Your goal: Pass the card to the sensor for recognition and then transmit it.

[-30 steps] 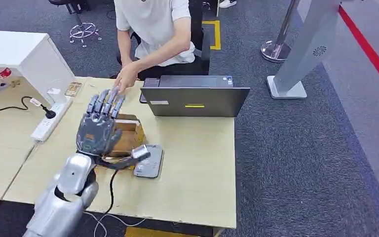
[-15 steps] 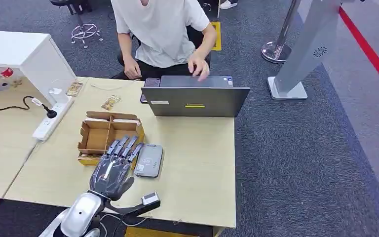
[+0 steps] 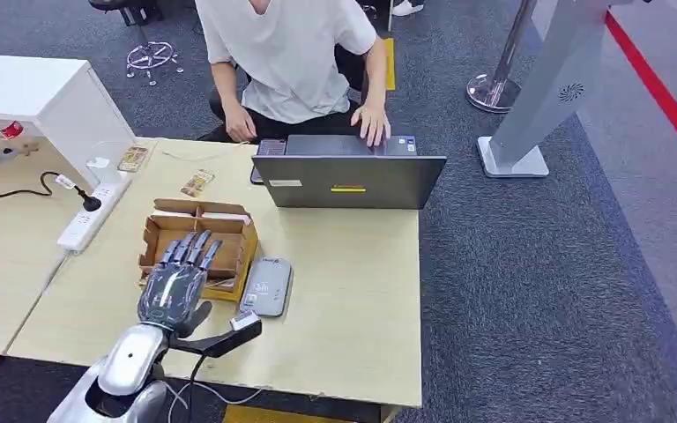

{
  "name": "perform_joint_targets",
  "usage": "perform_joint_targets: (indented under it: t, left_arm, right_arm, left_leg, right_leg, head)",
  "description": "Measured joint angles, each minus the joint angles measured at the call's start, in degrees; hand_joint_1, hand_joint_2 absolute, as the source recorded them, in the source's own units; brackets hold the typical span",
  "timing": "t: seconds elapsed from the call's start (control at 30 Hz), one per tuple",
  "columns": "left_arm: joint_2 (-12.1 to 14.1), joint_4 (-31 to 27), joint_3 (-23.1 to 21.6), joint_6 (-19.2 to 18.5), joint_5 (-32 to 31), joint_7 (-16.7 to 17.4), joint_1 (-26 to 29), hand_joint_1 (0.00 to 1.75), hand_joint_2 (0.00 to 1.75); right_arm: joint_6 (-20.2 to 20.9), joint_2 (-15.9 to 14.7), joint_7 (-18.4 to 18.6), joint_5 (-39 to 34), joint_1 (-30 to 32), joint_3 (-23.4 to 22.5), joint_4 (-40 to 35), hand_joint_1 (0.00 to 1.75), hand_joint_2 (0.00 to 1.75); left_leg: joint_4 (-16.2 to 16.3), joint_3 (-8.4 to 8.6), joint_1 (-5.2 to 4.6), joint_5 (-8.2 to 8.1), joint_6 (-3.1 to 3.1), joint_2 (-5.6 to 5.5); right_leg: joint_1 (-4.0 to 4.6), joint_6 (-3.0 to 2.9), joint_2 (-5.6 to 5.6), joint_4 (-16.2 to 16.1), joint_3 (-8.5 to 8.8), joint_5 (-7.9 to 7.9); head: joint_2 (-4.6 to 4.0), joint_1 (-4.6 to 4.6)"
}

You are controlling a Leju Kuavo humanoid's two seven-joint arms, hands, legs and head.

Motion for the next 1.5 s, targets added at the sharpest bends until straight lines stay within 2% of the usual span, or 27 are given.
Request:
perform_joint_targets:
  t: [0.23,0.53,0.57,1.5]
  left_arm:
    - [-0.24,3.05,2.31,-0.17,0.09,0.00,-0.20,0.00,1.75]
    - [-0.55,4.61,3.19,-0.17,0.09,0.00,-0.27,0.00,1.75]
    - [-0.55,4.67,3.23,-0.17,0.09,0.00,-0.27,1.75,1.75]
    - [-2.38,4.83,4.81,3.30,0.52,-2.23,1.02,1.75,1.75]
  right_arm:
    - [0.26,0.00,0.06,0.50,-0.16,0.00,0.00,0.00,0.00]
    - [0.26,0.00,0.15,0.68,-0.27,0.00,0.00,0.00,0.00]
    - [0.26,0.00,0.20,0.70,-0.27,0.00,0.00,0.00,0.00]
    - [1.05,0.00,-0.13,1.31,-0.36,-0.26,0.00,0.00,0.00]
  left_leg:
    - [0.00,0.00,0.01,0.00,0.00,0.00]
    - [0.00,0.00,0.00,0.00,0.00,0.00]
    - [0.00,0.00,0.00,0.00,0.00,0.00]
    - [0.00,-0.01,0.00,0.00,0.00,-0.01]
  right_leg:
    - [0.00,0.00,0.00,0.00,0.00,0.00]
    - [0.00,0.00,0.00,0.00,0.00,0.00]
    - [0.00,0.00,0.00,0.00,0.00,0.00]
    - [0.00,0.00,0.00,0.00,0.00,0.00]
  head:
    - [0.00,0.00]
    - [0.00,0.00]
    - [0.00,0.00]
    - [0.00,0.00]
